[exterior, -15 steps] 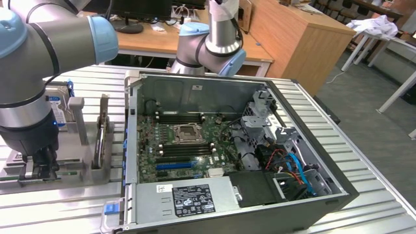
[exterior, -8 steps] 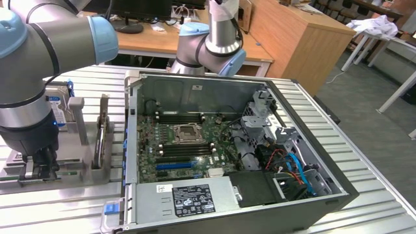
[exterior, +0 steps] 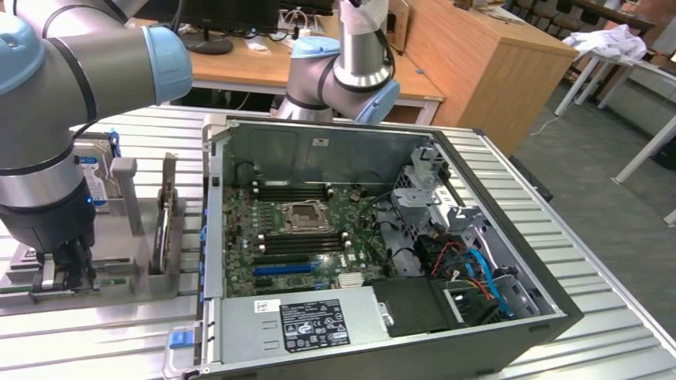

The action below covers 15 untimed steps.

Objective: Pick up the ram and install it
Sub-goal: 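Pick up the ram and move it above insertion slot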

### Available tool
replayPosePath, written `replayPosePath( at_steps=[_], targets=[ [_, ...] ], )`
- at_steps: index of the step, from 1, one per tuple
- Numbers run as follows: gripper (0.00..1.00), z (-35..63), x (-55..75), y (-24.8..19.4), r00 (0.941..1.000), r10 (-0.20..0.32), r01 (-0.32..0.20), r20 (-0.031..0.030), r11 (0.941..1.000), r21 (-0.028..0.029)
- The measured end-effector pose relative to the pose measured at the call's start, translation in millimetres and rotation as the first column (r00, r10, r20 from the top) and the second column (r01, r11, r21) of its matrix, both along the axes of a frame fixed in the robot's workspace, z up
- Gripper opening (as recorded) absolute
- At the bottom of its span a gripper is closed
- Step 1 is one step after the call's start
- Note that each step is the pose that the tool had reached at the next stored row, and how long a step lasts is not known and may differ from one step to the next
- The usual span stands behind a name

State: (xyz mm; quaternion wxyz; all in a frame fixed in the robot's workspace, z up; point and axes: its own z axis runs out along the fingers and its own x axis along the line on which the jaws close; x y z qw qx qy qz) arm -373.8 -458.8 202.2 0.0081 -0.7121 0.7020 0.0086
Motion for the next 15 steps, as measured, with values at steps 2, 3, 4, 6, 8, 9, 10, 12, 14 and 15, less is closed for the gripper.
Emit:
replayPosePath(
  at_steps=[2,3,4,6,8,9,10,12,14,15],
  targets=[
    [0.19,0.0,0.0,0.0,1.0,0.0,0.0,0.0,1.0,0.0],
    [0.19,0.0,0.0,0.0,1.0,0.0,0.0,0.0,1.0,0.0],
    [0.19,0.0,0.0,0.0,1.0,0.0,0.0,0.0,1.0,0.0001],
    [0.19,0.0,0.0,0.0,1.0,0.0,0.0,0.0,1.0,0.0],
    [0.19,0.0,0.0,0.0,1.0,0.0,0.0,0.0,1.0,0.0],
    [0.19,0.0,0.0,0.0,1.0,0.0,0.0,0.0,1.0,0.0],
    [0.19,0.0,0.0,0.0,1.0,0.0,0.0,0.0,1.0,0.0],
    [0.19,0.0,0.0,0.0,1.0,0.0,0.0,0.0,1.0,0.0],
    [0.18,0.0,0.0,0.0,1.0,0.0,0.0,0.0,1.0,-0.0001],
    [0.11,0.0,0.0,0.0,1.0,0.0,0.0,-0.0001,1.0,-0.0001]
  ],
)
